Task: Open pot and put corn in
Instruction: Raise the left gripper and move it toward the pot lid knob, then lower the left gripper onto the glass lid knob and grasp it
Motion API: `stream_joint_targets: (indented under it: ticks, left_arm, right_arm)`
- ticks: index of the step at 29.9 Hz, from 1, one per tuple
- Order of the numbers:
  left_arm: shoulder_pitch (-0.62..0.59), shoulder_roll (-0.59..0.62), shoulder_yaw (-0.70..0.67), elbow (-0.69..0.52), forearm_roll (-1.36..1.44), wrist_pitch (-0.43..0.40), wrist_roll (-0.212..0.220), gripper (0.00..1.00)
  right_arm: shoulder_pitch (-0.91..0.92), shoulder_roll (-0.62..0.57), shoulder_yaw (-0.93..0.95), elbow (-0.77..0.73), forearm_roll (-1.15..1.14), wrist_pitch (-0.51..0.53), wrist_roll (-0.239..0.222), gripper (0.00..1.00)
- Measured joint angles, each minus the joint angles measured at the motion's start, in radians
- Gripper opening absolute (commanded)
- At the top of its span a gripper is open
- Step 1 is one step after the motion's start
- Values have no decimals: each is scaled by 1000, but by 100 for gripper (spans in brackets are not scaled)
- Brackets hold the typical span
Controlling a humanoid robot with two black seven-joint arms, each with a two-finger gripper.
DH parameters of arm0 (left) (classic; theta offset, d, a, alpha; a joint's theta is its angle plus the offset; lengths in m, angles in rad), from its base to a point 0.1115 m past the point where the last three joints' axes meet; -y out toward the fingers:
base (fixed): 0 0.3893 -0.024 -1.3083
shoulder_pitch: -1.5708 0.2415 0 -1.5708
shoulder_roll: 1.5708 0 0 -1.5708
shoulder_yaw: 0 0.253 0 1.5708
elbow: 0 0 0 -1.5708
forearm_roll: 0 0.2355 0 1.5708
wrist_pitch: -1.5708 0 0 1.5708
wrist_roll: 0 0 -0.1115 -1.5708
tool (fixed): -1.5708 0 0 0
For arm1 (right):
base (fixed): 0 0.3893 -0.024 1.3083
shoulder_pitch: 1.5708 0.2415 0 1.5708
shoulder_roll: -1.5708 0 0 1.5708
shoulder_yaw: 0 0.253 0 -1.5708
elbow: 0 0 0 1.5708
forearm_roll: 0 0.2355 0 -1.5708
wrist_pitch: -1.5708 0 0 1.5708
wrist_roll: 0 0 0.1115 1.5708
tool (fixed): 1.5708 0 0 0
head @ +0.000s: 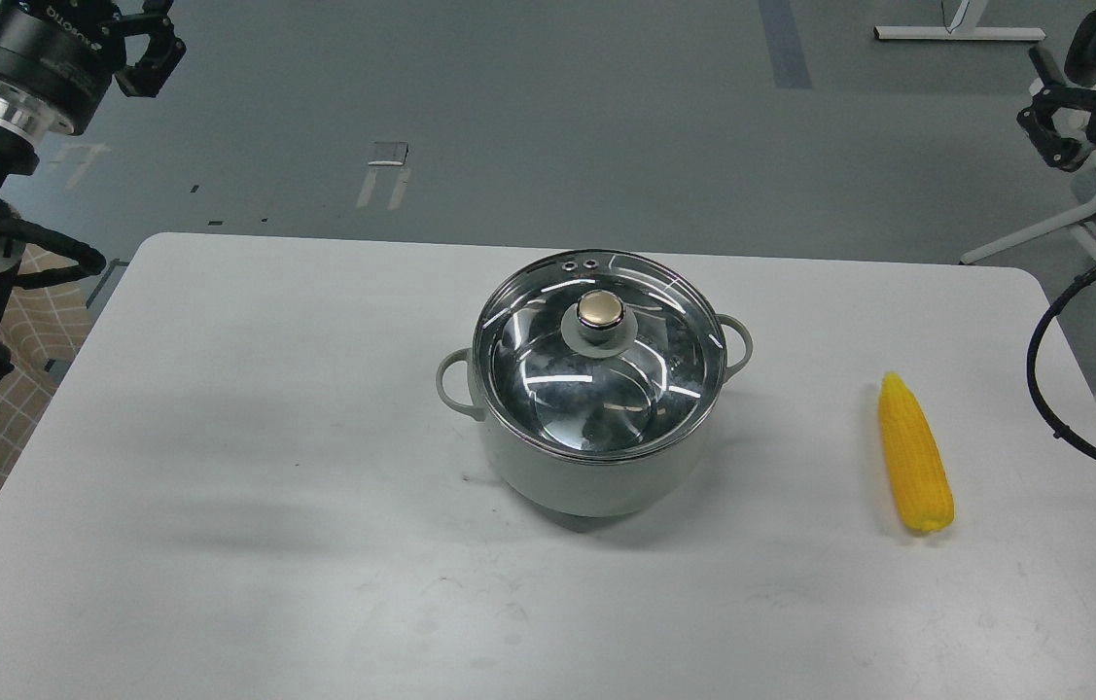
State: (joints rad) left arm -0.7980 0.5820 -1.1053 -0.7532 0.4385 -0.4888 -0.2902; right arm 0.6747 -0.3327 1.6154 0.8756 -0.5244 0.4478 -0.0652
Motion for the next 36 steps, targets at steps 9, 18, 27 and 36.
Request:
stream_joint_targets:
  ticks: [9, 18, 27, 36]
  left_arm:
    - [-25, 5, -1, -47, 110, 0, -36, 97]
    - [20, 93, 21, -463, 622, 0, -44, 91]
    - [-26, 82, 220, -729, 1240, 0, -47, 85]
    - [-116, -87, 473, -728, 1668, 0, -41, 85]
  right_arm:
    - [-17, -16, 5, 13, 1, 39, 3, 100]
    - [-54, -20, 5, 13, 1, 41, 7, 100]
    - [-67, -9, 11, 11, 1, 41, 10, 100]
    - [-101, -8, 28, 37, 3, 41, 46, 100]
